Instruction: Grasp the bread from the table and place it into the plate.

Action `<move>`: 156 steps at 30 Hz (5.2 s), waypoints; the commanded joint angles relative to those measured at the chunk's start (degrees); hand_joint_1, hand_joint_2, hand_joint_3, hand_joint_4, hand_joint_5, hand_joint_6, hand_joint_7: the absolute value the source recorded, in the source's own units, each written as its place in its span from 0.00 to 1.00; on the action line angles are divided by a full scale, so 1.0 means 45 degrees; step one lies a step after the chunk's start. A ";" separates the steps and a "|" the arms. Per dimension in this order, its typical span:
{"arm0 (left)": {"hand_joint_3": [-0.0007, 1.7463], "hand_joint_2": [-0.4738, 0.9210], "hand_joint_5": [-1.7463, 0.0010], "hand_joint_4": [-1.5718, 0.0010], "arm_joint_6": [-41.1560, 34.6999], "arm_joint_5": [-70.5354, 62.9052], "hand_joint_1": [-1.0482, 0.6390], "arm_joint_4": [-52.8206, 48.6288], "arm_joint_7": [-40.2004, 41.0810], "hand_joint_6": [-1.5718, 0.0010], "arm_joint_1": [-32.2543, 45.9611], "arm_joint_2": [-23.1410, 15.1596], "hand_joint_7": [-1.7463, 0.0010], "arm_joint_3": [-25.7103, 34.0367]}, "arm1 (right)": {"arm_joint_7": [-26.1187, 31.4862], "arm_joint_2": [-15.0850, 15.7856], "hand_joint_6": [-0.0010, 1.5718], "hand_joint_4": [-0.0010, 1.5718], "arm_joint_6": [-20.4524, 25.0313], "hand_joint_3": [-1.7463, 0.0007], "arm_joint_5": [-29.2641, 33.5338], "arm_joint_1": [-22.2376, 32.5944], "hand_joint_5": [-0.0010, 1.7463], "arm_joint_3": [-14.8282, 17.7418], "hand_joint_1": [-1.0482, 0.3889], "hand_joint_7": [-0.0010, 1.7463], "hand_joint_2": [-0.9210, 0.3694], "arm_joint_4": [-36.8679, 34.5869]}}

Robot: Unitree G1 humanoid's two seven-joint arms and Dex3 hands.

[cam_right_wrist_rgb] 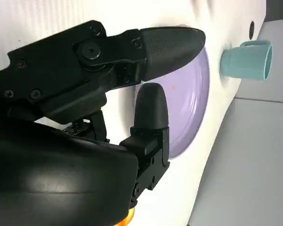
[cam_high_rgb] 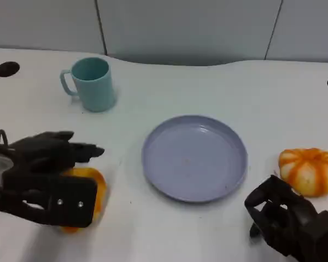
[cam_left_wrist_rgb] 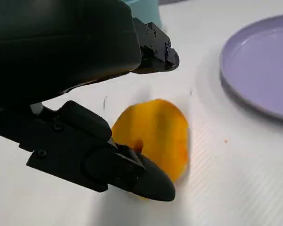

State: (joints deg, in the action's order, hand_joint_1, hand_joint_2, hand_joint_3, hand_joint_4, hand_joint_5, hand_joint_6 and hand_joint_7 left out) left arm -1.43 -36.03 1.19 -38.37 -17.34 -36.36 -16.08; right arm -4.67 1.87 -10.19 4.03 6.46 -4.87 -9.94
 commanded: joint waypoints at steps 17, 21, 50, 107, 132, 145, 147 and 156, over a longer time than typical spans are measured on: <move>0.00 0.96 1.00 1.00 -0.0630 -0.1069 0.12 -0.1764 0.0336 0.97 -0.0190 0.0358 1.00 -0.1463 | 0.0098 0.0156 0.23 0.39 0.0390 0.80 0.0057 0.0258 1.00 0.0020 0.53 1.00 0.00 0.0693; 0.00 0.97 1.00 1.00 -0.0636 -0.1057 0.12 -0.1771 0.0347 0.97 -0.0199 0.0349 1.00 -0.1481 | 0.0099 0.0157 0.23 0.39 0.0412 0.80 0.0057 0.0260 1.00 0.0018 0.53 1.00 0.00 0.0707; 0.00 0.96 0.01 0.77 0.4274 0.0470 0.51 -1.5747 1.1271 0.87 -0.3597 0.4746 0.01 -0.1738 | -0.0020 0.0197 0.24 0.39 0.0328 0.80 -0.0204 0.0648 1.00 0.0077 0.54 1.00 0.00 0.1173; 0.03 0.94 0.00 0.40 0.8162 0.2837 0.56 -1.3955 0.8206 0.55 -0.6523 0.7497 0.00 -0.0734 | 0.0272 0.0064 0.24 0.40 -0.0200 0.80 0.0155 0.0202 1.00 -0.0213 0.51 1.00 0.00 0.0187; 0.18 1.00 1.00 1.00 0.7400 0.0214 0.00 -1.5149 0.7018 0.98 -0.8716 0.6677 0.98 -0.2991 | 0.0281 -0.0219 0.24 0.38 -0.0361 0.81 0.0219 0.0174 1.00 -0.0292 0.52 1.00 0.00 0.0093; 0.22 1.00 1.00 1.00 0.8640 0.3419 0.01 -1.1983 0.4990 1.00 -0.6392 0.5060 1.00 -0.0756 | 0.0274 -0.0137 0.24 0.42 -0.0527 0.80 0.0257 0.0130 1.00 -0.0200 0.51 1.00 0.00 -0.0028; 0.22 1.00 1.00 1.00 0.8593 0.4563 0.02 -1.0861 0.4117 1.00 -0.5494 0.4751 1.00 -0.0187 | 0.0226 -0.0146 0.24 0.42 -0.0579 0.80 0.0199 0.0138 1.00 -0.0166 0.51 1.00 0.00 -0.0051; 0.25 1.00 0.99 0.99 0.6649 0.8971 0.02 -0.6399 0.1318 0.97 -0.1623 0.3837 0.99 0.1979 | 0.0193 -0.0145 0.23 0.38 -0.0066 0.80 0.0304 0.0210 1.00 -0.0191 0.52 1.00 0.00 0.0302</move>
State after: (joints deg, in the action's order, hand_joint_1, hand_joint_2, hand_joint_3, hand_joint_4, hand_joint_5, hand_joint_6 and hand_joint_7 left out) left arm 31.19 -1.20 -33.11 -29.21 -30.73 -16.58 -10.51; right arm -3.81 0.47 -11.52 5.59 7.10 -6.06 -9.75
